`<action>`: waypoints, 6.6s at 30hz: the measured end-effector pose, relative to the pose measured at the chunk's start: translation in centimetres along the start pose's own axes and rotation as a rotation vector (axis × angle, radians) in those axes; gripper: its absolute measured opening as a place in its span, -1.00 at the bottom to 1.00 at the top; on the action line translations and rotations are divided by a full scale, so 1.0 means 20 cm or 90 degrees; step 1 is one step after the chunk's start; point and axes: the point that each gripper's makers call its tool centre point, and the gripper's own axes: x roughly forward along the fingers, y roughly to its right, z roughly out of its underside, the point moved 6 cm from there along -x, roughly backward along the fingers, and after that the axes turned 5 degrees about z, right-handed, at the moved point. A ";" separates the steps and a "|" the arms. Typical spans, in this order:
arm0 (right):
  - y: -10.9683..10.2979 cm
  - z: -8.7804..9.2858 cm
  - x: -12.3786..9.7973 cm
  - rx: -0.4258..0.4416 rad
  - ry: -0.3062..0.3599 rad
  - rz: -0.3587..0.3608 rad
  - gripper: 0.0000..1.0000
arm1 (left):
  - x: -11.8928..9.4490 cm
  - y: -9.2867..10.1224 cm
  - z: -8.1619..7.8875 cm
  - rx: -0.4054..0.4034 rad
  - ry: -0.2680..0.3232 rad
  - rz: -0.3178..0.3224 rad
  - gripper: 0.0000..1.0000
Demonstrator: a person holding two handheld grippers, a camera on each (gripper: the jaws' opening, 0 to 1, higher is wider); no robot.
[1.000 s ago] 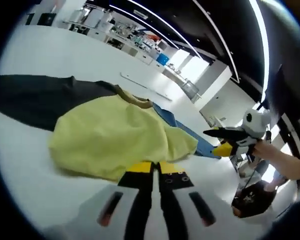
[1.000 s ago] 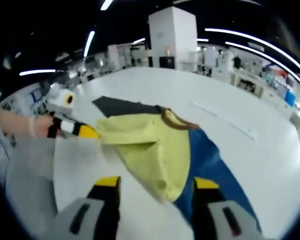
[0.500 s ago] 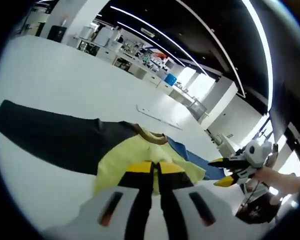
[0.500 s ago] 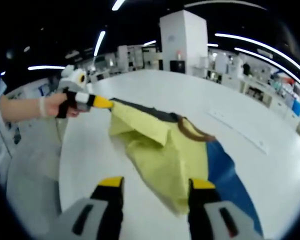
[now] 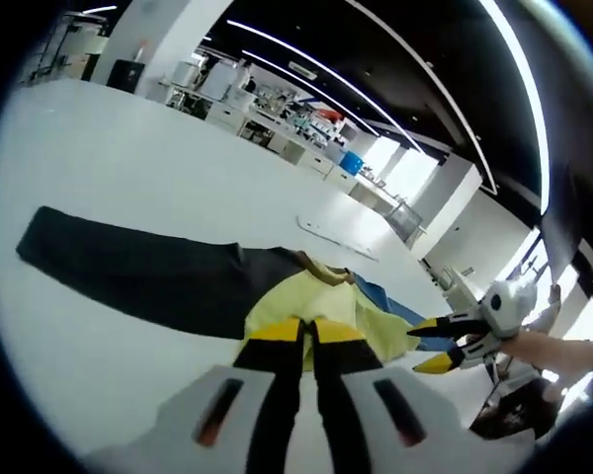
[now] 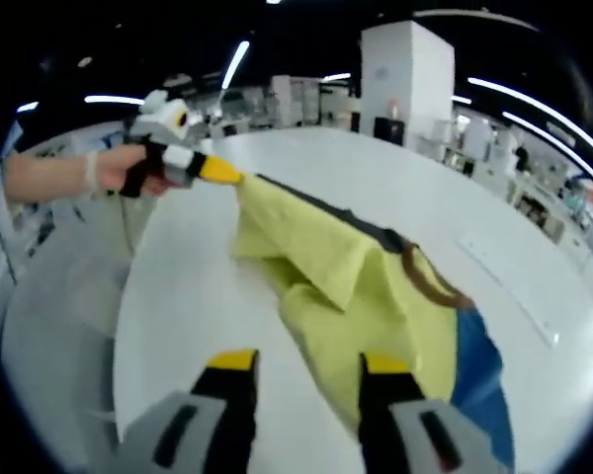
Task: Fold the garment on the visible template until the final outline fits inside the template.
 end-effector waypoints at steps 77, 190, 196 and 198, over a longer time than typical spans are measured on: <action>0.29 -0.14 0.27 -0.043 -0.076 0.060 -1.00 | -0.04 0.00 0.10 0.004 -0.031 -0.009 -1.00; -0.04 0.38 -0.19 0.508 0.064 0.032 -1.00 | -0.16 -0.01 0.21 0.018 -0.088 -0.008 -1.00; -0.03 0.50 -0.34 0.533 0.063 0.059 -1.00 | -0.22 -0.04 0.23 0.023 -0.105 -0.017 -1.00; -0.04 0.52 -0.38 0.535 0.061 0.063 -1.00 | -0.23 -0.06 0.23 0.027 -0.113 -0.017 -1.00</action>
